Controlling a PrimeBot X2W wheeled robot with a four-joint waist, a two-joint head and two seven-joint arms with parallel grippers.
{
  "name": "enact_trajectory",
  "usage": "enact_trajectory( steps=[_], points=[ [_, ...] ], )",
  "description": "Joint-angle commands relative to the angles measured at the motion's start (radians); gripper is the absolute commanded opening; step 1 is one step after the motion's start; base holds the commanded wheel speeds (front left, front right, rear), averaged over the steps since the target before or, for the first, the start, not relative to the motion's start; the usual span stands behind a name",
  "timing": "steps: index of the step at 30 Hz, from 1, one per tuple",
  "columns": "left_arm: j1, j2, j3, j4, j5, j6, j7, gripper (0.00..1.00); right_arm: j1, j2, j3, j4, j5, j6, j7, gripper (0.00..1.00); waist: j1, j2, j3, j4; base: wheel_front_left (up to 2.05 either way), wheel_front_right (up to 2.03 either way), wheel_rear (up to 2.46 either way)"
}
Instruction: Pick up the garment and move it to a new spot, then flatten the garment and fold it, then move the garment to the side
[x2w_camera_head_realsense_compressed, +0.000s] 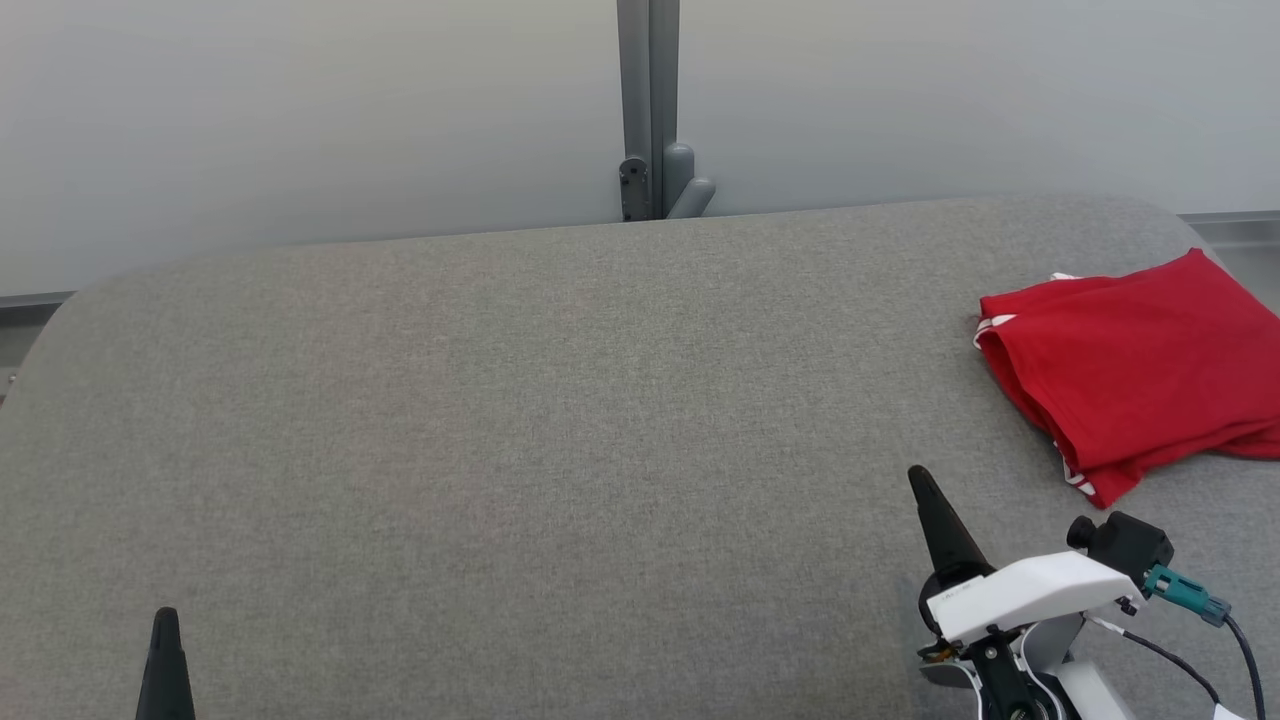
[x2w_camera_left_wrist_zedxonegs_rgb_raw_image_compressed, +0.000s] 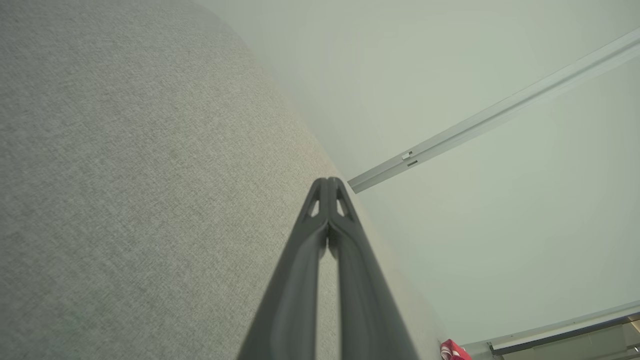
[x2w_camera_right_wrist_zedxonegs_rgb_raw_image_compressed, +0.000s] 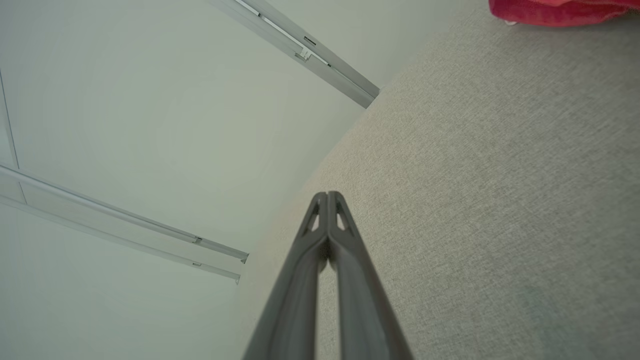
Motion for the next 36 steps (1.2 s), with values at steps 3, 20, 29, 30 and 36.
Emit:
enact_trajectory(
  steps=[3, 20, 29, 30, 36],
  points=[
    [-0.023, 0.004, 0.019, -0.015, -0.058, -0.006, 0.015, 0.0, -0.038, -0.001, 0.007, 0.006, 0.06, 0.0, 0.012, 0.0, 0.0, 0.0, 0.003, -0.001, 0.0, 0.0, 0.0],
    [-0.03, 0.005, 0.068, -0.02, -0.234, -0.01, 0.062, 0.0, -0.09, 0.0, 0.031, 0.05, 0.249, 0.0, 0.046, 0.0, 0.0, 0.0, 0.015, -0.003, 0.0, 0.0, 0.0],
    [-0.032, 0.005, 0.091, -0.023, -0.318, -0.011, 0.085, 0.0, -0.115, 0.0, 0.042, 0.071, 0.339, 0.0, 0.062, 0.0, 0.0, 0.0, 0.021, -0.005, 0.0, 0.0, 0.0],
    [-0.032, 0.005, 0.091, -0.023, -0.318, -0.011, 0.085, 0.0, -0.115, 0.0, 0.042, 0.071, 0.339, 0.0, 0.062, 0.0, 0.0, 0.0, 0.021, -0.005, 0.0, 0.0, 0.0],
    [-0.032, 0.005, 0.106, -0.024, -0.369, -0.013, 0.099, 0.0, -0.13, 0.0, 0.049, 0.085, 0.395, 0.0, 0.073, 0.0, 0.0, 0.0, 0.025, -0.005, 0.0, 0.0, 0.0]
  ],
)
